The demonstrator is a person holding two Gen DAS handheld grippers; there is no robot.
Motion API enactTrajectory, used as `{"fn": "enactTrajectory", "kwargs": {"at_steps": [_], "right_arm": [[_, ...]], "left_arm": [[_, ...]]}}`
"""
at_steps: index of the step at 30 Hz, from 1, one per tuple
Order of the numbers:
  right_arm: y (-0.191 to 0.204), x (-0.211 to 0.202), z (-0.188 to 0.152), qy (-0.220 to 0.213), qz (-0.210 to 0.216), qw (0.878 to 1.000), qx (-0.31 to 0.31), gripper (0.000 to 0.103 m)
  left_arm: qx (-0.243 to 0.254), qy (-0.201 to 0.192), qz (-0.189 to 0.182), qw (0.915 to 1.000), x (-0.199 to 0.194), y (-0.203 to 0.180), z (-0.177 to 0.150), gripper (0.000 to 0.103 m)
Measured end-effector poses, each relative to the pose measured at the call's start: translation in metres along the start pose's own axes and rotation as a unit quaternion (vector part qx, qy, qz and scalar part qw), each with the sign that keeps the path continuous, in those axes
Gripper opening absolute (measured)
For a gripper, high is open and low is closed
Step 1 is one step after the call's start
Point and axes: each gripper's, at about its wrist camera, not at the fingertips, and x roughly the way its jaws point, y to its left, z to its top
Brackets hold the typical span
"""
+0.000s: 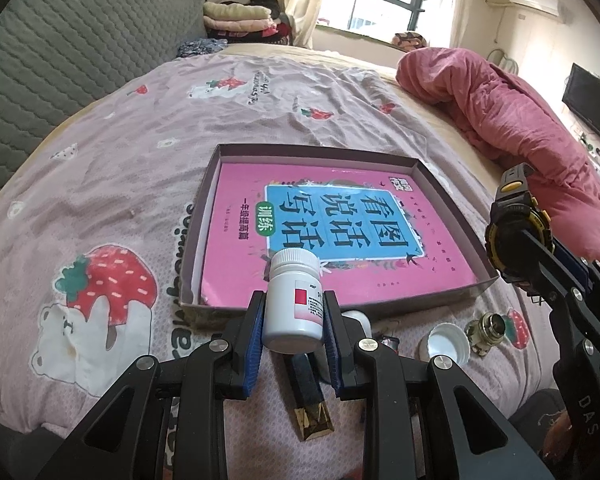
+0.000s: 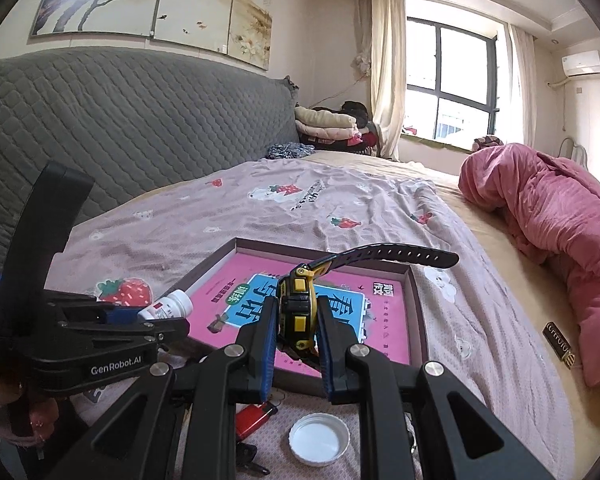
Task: Organize rigid objects
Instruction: 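Lift the pill bottle with the left gripper while the right gripper carries the watch over the tray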
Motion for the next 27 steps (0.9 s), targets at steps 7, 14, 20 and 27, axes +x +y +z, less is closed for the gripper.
{"fn": "enactTrajectory", "kwargs": {"at_steps": [7,14,20,27], "right_arm": [[0.004,0.006,0.002,-0.011,-0.013,1.0,-0.02,0.019],[0.016,0.016,0.007,-0.034,-0.04,0.996,-0.078,0.019],[0.016,0.03,0.008,-0.033,-0.041,0.995,-0.087,0.019],[0.006,0.052,0.002,-0.008,-0.04,0.996,-0.079,0.019]], "left_arm": [[-0.002,0.0,0.0,1.0,0.005,-0.001,0.008,0.027],[-0.003,0.005,0.006,1.0,0.015,0.0,0.014,0.027],[-0.004,0.014,0.009,0.9998,0.026,0.001,0.017,0.027],[-0.009,0.027,0.012,0.9995,0.042,0.003,0.023,0.027]]}}
